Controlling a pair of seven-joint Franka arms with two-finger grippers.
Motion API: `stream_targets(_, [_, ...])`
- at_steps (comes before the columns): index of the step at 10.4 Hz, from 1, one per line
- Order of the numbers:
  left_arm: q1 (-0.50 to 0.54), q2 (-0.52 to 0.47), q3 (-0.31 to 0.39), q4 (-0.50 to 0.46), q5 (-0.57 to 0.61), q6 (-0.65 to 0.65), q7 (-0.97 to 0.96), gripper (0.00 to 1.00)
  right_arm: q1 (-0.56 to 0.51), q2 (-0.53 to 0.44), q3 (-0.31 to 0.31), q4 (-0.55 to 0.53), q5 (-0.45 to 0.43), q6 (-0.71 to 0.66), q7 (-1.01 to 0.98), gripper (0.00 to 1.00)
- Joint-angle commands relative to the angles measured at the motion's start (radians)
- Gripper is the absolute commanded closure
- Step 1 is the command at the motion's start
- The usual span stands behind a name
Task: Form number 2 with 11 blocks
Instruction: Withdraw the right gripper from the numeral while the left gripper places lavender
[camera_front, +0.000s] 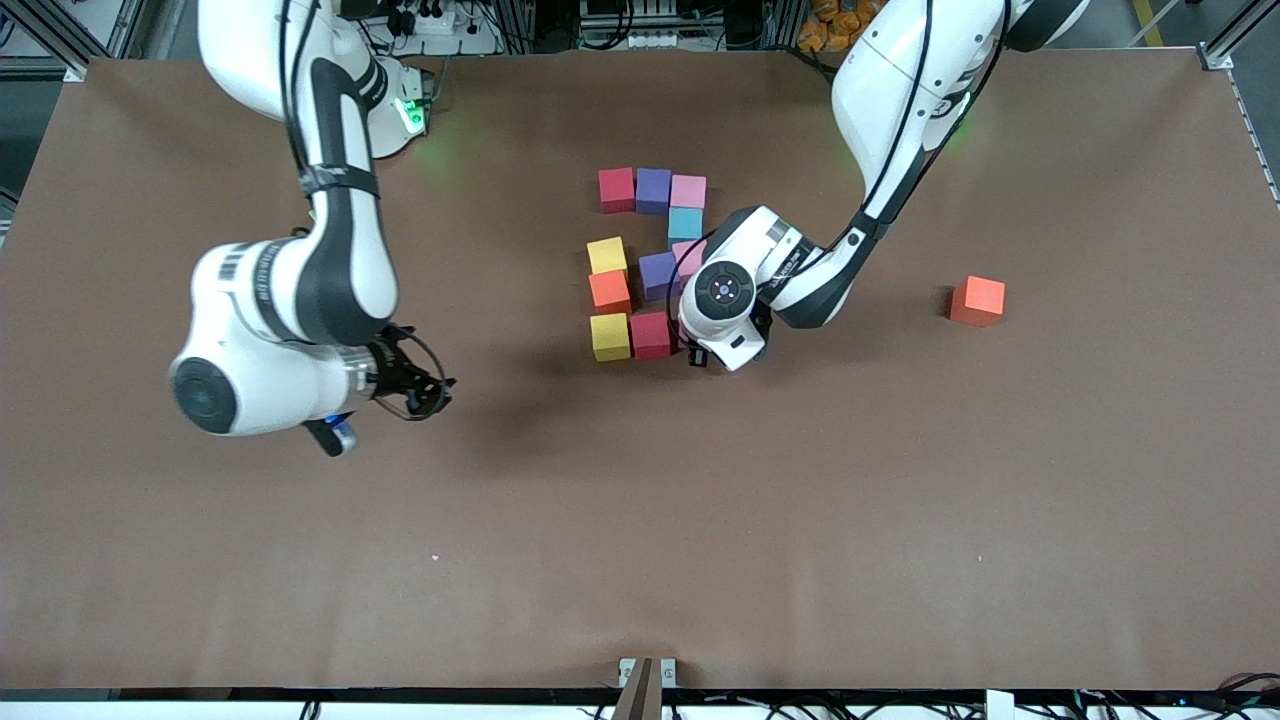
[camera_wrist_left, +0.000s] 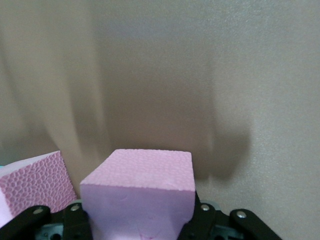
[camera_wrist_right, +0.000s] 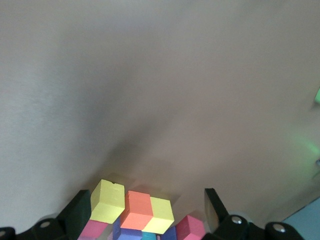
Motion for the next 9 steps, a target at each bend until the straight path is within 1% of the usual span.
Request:
stream_targets(1, [-0.011,0.011,0.009,0.035,-0.022,-0.015,-0.015,0.89,0.004,-0.062,-0.089,0.052,-0.035,-0.023,-0.155,0.0])
stream_targets(2, [-0.011,0.019,0.009,0.041,-0.022,-0.015,-0.015,0.89,-0.004,-0.085,-0.118,0.074,-0.041,-0.031,-0.23,0.0])
stream_targets(3, [-0.011,0.025,0.009,0.053,-0.02,-0.017,-0.015,0.79,-0.001,-0.105,-0.15,0.077,-0.07,-0.048,-0.328,0.0])
stream_targets(4, [-0.011,0.03,0.009,0.061,-0.022,-0.015,-0.017,0.57,0.005,-0.123,-0.166,0.083,-0.128,-0.063,-0.446,0.0])
stream_targets(5, [-0.011,0.031,0.011,0.064,-0.017,-0.015,-0.038,0.01,0.005,-0.162,-0.168,0.111,-0.217,-0.066,-0.569,0.0])
stream_targets(6, [-0.011,0.028,0.012,0.066,-0.006,-0.017,-0.049,0.0,0.031,-0.2,-0.174,0.125,-0.339,-0.074,-0.696,0.0])
stream_targets(7, [-0.011,0.024,0.012,0.066,0.001,-0.017,-0.049,0.0,0.069,-0.211,-0.207,0.128,-0.43,-0.075,-0.796,0.0])
stream_targets(8, [-0.01,0.018,0.015,0.067,0.003,-0.018,-0.05,0.0,0.074,-0.222,-0.215,0.131,-0.447,-0.075,-0.852,0.0])
stream_targets(9, [-0.004,-0.004,0.018,0.067,0.004,-0.038,-0.049,0.0,0.064,-0.252,-0.211,0.134,-0.445,-0.074,-0.857,0.0])
